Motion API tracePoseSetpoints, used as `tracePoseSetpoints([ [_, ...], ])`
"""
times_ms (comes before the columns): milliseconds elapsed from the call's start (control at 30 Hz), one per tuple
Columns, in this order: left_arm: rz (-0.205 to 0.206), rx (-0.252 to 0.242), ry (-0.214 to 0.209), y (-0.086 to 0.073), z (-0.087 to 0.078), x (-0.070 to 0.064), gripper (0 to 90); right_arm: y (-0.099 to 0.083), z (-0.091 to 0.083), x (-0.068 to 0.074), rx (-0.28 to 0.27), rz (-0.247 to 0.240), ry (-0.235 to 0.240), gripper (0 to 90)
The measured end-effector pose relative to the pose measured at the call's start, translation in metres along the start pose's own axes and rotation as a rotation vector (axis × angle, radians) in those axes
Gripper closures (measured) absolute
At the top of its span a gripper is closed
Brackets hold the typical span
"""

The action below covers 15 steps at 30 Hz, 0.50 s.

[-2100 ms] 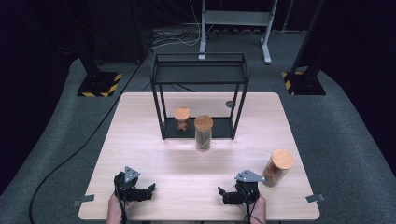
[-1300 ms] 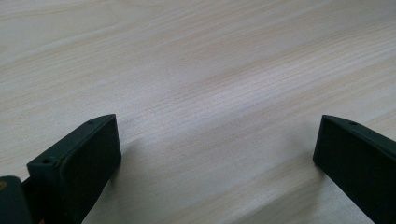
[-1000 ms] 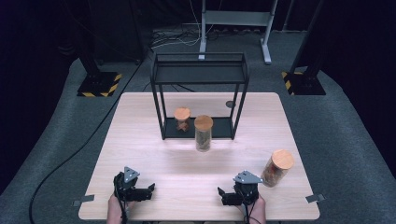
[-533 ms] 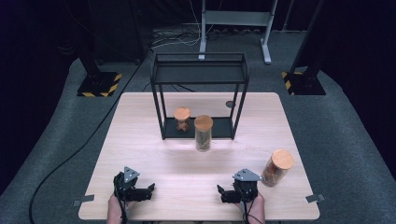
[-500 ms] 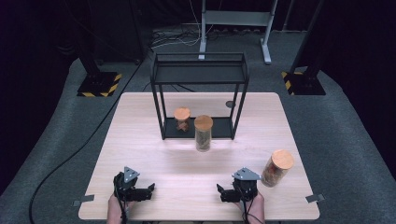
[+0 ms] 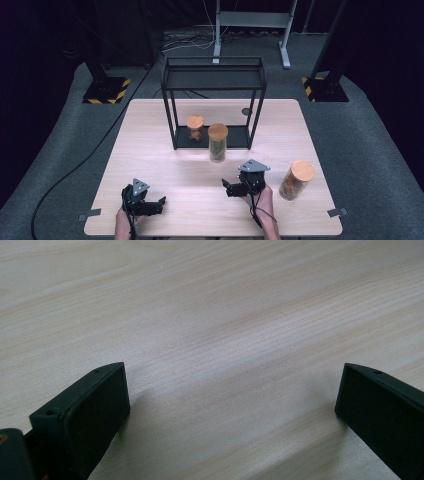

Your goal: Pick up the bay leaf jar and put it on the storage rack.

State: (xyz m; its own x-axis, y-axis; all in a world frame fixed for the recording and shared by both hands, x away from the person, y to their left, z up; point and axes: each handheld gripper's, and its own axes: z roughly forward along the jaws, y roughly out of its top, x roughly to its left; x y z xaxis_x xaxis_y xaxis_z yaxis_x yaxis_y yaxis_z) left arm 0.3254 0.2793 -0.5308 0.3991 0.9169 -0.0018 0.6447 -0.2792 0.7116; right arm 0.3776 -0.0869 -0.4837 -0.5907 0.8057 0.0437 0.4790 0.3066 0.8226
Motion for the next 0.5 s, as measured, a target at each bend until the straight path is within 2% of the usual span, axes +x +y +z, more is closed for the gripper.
tracePoseSetpoints([
  [267,0.0,0.0,0.0,0.0,0.0,0.0,0.3,0.017,0.017,-0.004,-0.001,-0.007,0.014,0.8],
  [500,0.0,0.0,0.0,0.0,0.0,0.0,0.3,0.032,0.024,-0.007,-0.016,-0.021,0.014,0.8],
])
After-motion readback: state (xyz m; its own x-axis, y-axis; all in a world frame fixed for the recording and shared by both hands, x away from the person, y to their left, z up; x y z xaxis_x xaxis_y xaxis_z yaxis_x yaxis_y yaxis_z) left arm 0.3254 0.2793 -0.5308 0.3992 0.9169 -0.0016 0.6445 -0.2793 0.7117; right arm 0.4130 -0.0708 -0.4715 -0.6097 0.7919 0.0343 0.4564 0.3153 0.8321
